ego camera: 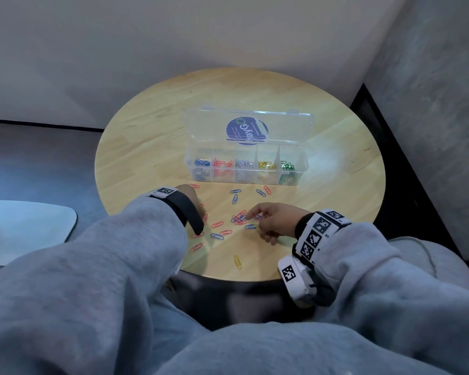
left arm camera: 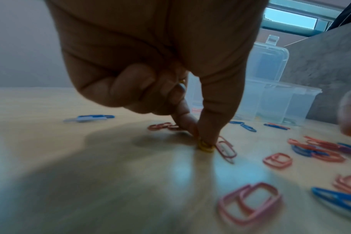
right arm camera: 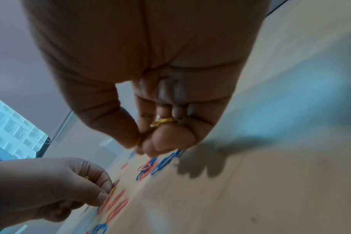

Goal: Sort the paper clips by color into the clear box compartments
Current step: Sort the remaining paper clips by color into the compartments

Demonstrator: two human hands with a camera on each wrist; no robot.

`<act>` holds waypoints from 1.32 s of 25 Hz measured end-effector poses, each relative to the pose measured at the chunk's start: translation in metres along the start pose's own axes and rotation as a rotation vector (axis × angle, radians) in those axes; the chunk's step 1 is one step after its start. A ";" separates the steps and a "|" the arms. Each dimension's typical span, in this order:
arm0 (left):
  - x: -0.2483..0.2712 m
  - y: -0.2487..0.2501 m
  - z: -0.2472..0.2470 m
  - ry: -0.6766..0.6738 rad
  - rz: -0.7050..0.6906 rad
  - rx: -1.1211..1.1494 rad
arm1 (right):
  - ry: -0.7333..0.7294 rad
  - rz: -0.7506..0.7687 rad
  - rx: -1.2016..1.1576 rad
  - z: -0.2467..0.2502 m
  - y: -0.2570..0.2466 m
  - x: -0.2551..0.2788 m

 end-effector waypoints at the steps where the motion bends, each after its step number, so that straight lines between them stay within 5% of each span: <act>1: 0.001 0.002 0.000 0.012 -0.001 -0.005 | -0.031 -0.029 -0.028 -0.002 0.000 0.000; 8: 0.042 0.016 0.004 0.110 -0.064 0.052 | -0.090 -0.096 0.032 -0.018 -0.005 0.000; 14: 0.063 0.020 0.029 0.175 -0.107 0.686 | 0.060 0.118 0.875 -0.040 -0.019 0.002; 20: 0.073 0.000 0.052 0.238 -0.106 1.106 | 0.174 0.101 1.128 -0.046 -0.029 0.000; 26: 0.090 0.001 0.060 0.233 -0.127 1.243 | 0.198 0.042 0.930 -0.031 -0.023 0.004; 33: 0.094 0.006 0.069 0.198 -0.143 1.277 | 0.051 0.066 -0.165 0.025 -0.034 0.012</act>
Point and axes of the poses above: each hand's wrist, its own x-axis away from the middle knuckle, its own z-axis out of the back of the hand, y = z × x, the point moved 4 cm from there along -x, towards the middle knuckle, and after that the axes turned 8 degrees about -z, right-handed, at the moved point
